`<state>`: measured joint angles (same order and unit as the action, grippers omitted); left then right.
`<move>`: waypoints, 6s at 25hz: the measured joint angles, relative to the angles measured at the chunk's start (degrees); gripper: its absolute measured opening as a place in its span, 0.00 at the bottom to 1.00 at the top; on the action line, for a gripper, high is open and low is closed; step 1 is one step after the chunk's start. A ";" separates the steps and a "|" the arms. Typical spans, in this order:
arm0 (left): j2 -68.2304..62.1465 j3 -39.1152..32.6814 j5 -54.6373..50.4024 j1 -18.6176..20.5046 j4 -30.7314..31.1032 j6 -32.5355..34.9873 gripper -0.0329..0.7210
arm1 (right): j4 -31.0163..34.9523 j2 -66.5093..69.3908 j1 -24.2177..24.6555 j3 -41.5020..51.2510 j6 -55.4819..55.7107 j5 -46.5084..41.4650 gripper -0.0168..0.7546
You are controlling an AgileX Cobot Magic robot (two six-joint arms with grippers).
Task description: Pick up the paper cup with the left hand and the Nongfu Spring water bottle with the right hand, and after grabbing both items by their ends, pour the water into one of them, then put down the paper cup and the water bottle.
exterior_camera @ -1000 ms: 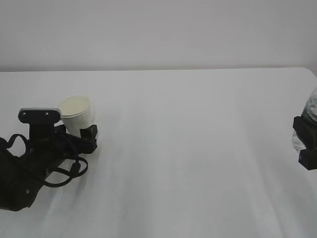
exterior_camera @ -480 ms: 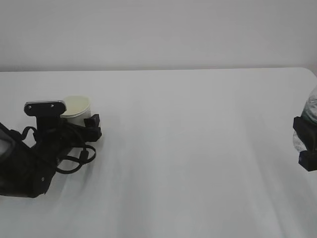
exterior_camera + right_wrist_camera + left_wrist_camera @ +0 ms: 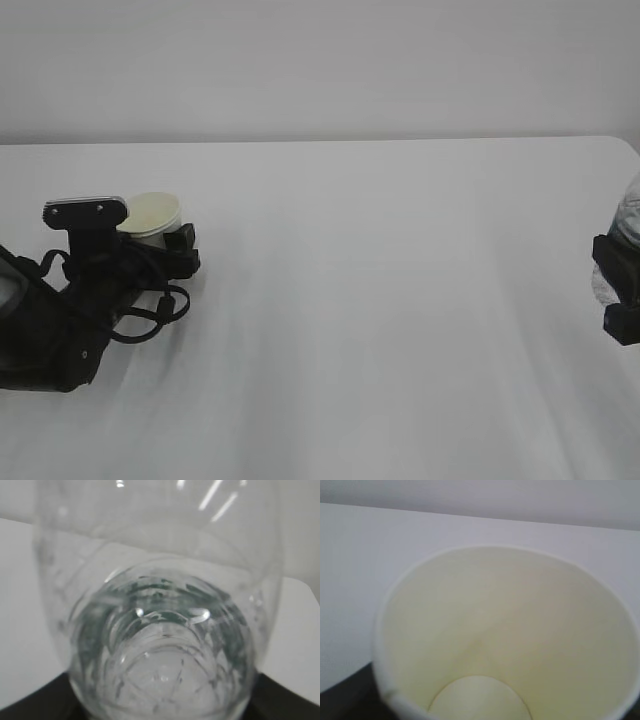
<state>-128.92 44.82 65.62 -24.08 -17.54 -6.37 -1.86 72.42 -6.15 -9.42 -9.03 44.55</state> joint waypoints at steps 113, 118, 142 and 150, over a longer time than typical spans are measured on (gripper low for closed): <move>13.85 10.24 -12.45 -24.09 75.13 -29.31 0.66 | -36.78 -22.40 0.00 -6.33 -0.41 -41.93 0.56; 13.85 10.24 -12.45 -25.08 74.93 -29.31 0.66 | -42.63 -22.40 0.00 -6.33 -0.41 -41.93 0.56; 13.85 10.24 -12.54 -25.41 74.14 -29.31 0.66 | -56.02 -22.40 0.00 -6.43 -0.41 -40.62 0.56; 13.85 10.24 -12.54 -25.41 74.14 -29.31 0.66 | -58.02 -22.40 0.00 -8.50 -0.45 -40.40 0.56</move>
<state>-115.06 55.06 53.08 -49.49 56.60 -35.68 -59.88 50.02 -6.15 -17.92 -9.48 4.15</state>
